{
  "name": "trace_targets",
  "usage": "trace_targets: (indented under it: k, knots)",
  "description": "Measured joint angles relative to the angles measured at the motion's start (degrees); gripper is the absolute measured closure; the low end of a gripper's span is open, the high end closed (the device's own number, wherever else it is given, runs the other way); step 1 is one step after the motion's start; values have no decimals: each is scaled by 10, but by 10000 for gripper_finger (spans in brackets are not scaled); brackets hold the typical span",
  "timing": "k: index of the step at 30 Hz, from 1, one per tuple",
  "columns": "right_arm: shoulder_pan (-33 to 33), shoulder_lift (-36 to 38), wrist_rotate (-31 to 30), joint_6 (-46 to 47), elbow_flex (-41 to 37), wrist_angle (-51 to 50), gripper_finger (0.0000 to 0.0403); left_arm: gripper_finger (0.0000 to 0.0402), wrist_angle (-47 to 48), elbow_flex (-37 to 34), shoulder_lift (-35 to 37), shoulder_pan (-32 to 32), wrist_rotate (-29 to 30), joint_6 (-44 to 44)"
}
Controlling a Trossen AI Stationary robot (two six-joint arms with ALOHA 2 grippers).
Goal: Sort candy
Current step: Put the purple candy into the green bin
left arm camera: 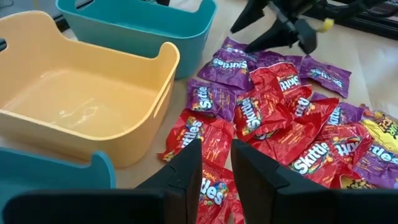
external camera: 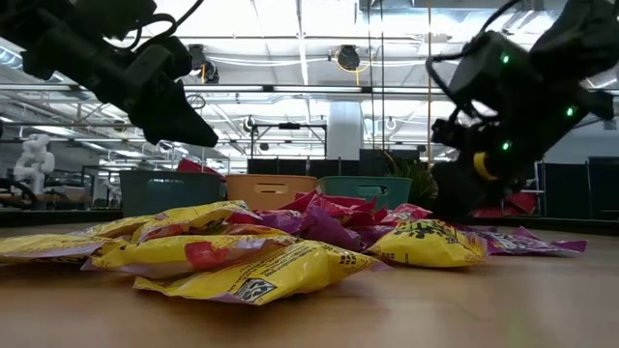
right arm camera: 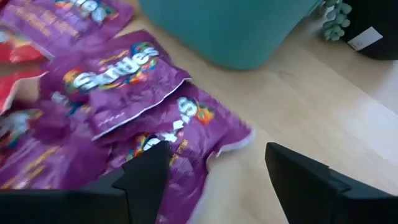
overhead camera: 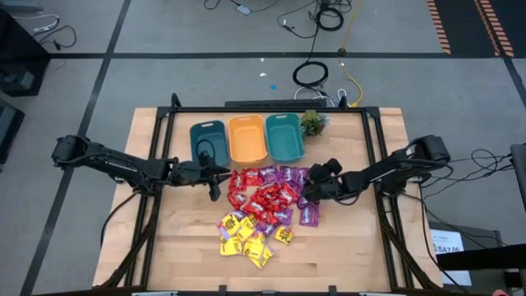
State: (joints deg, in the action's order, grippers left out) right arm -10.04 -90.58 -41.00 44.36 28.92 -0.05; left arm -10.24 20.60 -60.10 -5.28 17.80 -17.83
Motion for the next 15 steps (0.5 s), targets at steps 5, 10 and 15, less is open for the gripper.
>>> trace_targets:
  k: [5, 10, 15]
  knots:
    - [15, -53, -14, 16, -26, 121, 156, 307, 0, 0, 0, 0, 0, 2]
    - [16, -58, -5, 14, -30, 131, 224, 307, 0, 0, 0, 0, 1, 2]
    - [16, -17, 13, 4, -33, 94, 352, 307, 1, 0, 0, 0, 3, 2]
